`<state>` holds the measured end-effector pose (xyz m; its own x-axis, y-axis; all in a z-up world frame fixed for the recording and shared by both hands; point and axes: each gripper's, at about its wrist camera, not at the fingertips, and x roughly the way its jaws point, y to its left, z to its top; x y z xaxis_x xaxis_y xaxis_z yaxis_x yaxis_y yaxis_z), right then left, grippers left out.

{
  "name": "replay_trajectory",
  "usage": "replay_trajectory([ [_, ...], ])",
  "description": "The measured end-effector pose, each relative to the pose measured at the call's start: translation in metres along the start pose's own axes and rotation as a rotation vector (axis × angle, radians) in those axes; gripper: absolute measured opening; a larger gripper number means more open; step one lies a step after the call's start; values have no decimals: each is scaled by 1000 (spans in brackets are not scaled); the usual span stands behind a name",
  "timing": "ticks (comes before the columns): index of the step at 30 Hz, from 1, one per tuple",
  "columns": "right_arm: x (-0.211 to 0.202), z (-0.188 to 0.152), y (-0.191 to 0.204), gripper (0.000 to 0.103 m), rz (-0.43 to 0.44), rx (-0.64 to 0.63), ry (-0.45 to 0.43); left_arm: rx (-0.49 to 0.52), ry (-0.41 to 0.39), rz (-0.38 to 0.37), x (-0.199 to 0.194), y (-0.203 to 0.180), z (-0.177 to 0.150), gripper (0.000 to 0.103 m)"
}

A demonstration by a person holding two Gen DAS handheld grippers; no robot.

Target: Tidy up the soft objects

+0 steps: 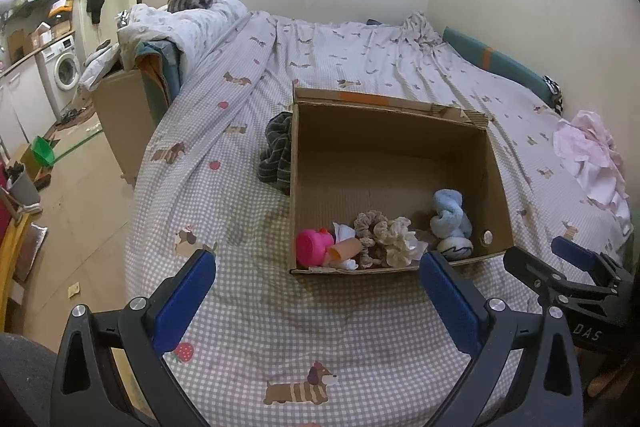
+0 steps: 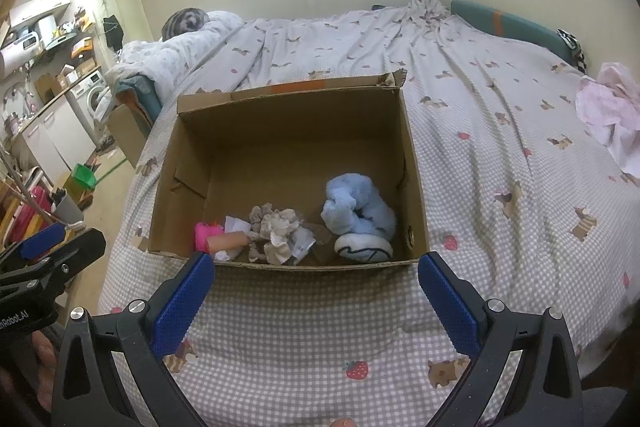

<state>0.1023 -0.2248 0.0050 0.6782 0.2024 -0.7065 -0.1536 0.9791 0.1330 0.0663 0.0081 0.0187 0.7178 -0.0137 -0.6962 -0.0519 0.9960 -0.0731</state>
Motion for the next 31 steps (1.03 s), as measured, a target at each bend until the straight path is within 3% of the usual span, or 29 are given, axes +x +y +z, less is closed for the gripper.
replay_trajectory([
  [25, -2, -1, -1, 103, -1, 5, 1, -15, 27, 3, 6, -1, -1, 102],
  [31, -2, 0, 0, 103, 1, 5, -4, -32, 11, -26, 3, 2, 0, 102],
])
